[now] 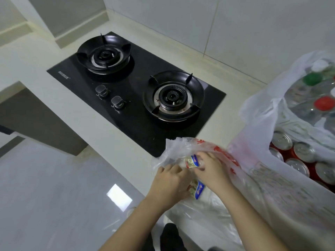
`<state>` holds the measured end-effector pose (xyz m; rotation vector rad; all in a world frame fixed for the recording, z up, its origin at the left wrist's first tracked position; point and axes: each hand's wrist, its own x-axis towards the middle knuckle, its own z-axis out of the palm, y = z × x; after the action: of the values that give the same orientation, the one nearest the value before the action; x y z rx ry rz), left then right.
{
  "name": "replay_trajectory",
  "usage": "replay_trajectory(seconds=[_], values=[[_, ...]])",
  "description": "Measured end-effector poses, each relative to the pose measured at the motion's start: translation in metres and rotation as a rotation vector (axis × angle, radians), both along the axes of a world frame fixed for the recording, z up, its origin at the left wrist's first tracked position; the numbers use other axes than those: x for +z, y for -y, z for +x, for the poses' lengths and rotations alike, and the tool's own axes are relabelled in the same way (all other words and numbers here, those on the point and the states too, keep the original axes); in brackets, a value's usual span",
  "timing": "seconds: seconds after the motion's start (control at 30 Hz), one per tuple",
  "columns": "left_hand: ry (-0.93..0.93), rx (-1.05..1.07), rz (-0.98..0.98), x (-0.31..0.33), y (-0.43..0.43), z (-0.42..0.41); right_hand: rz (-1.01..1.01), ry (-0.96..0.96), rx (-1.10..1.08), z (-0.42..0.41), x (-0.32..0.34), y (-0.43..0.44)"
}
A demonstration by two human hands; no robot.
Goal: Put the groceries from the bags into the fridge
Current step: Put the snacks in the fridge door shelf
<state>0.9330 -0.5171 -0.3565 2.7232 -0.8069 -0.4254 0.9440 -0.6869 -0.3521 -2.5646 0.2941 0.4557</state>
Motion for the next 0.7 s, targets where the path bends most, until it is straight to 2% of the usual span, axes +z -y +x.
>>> replay_trajectory(seconds=[0.17,0.37,0.5,0.7], values=[[0.097,0.154,0.026,-0.014,0.019,-0.012,-0.058,0.011,-0.036,0.011,-0.008,-0.006],[0.083,0.274,0.066,-0.025,0.028,-0.017,-0.206,-0.022,-0.099,0.025,-0.005,-0.017],[0.083,0.308,0.078,-0.027,0.032,-0.016,-0.272,-0.021,-0.064,0.027,-0.008,-0.013],[0.104,0.306,0.070,-0.027,0.034,-0.014,-0.122,-0.087,-0.044,0.019,-0.003,0.001]])
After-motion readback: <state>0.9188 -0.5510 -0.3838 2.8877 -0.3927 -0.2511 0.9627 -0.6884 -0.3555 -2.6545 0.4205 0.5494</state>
